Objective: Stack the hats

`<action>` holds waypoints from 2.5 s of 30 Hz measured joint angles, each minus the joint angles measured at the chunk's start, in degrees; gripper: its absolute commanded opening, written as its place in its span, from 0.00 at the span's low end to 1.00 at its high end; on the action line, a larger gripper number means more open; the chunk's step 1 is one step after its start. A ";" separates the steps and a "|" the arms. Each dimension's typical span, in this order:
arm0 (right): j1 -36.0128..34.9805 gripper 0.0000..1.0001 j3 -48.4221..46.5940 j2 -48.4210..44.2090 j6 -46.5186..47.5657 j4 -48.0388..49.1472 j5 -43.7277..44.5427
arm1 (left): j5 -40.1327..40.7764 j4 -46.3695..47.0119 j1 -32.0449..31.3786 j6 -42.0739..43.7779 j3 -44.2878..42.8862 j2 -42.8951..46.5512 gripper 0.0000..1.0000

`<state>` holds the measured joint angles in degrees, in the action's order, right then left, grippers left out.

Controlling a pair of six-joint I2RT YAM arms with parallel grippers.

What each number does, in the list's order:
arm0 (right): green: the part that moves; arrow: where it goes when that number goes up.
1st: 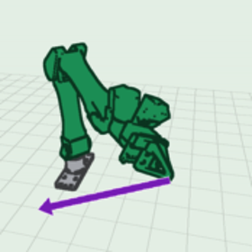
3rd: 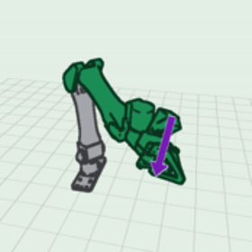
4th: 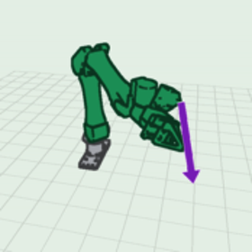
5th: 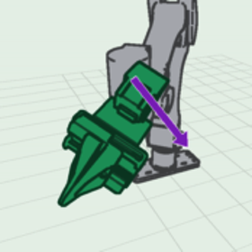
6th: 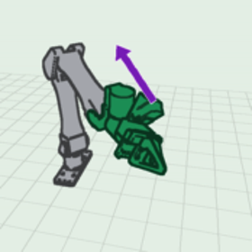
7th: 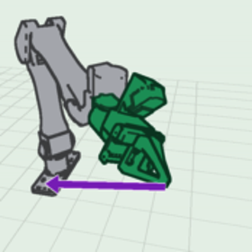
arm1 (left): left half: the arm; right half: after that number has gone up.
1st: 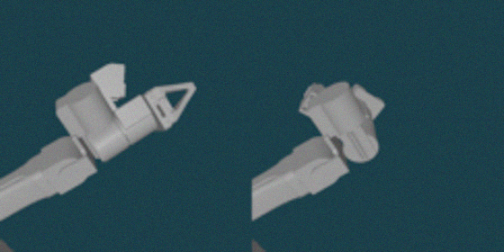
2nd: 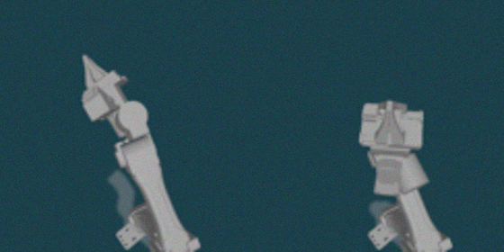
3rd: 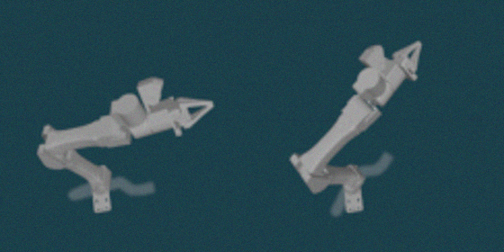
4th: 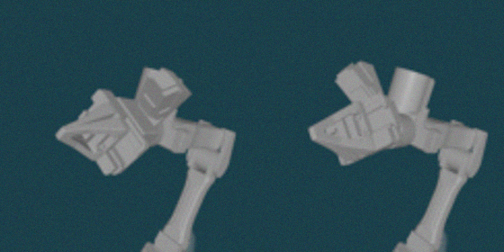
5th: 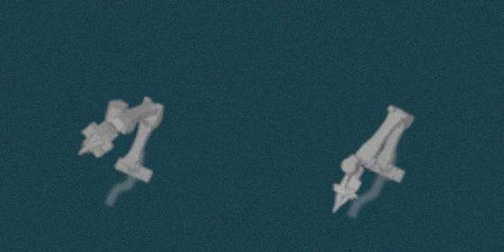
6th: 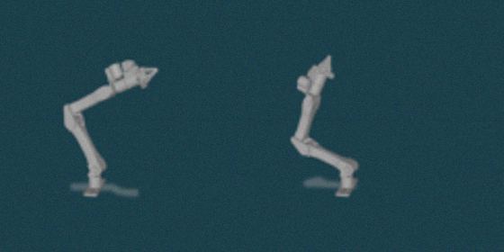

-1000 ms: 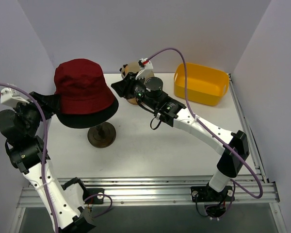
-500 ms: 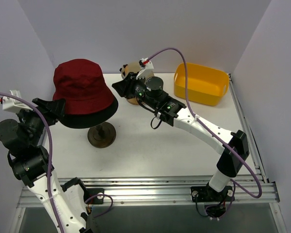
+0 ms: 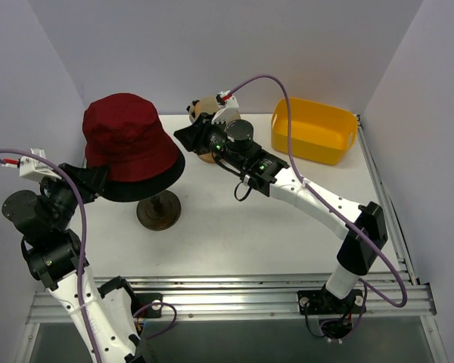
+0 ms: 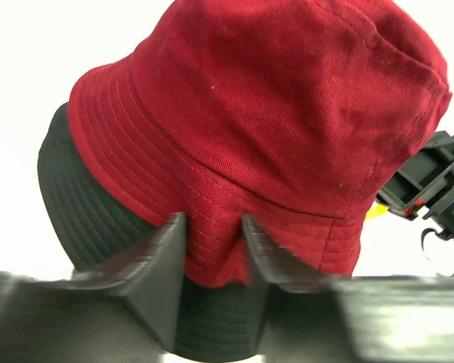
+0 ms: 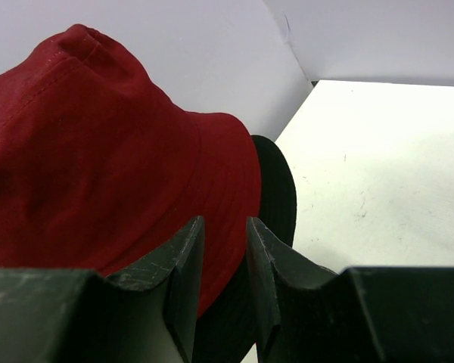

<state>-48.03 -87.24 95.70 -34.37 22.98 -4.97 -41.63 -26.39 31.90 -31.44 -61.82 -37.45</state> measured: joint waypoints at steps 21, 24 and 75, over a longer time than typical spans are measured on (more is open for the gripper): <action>0.00 0.25 -0.09 2.25 -0.09 0.00 -0.39 | 0.63 4.20 -0.31 0.24 6.86 4.09 0.05; 0.00 0.25 -0.11 2.75 -0.09 -0.04 -0.42 | 0.92 4.72 -0.33 0.72 7.93 4.96 0.08; -1.25 0.47 4.04 -2.14 13.66 3.43 -15.45 | 3.61 10.27 -0.68 -7.10 7.65 2.62 0.69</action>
<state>-49.28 -83.20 93.56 -20.71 26.41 -20.43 -38.02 -16.12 31.22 -38.54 -54.17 -34.83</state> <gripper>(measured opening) 0.471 0.688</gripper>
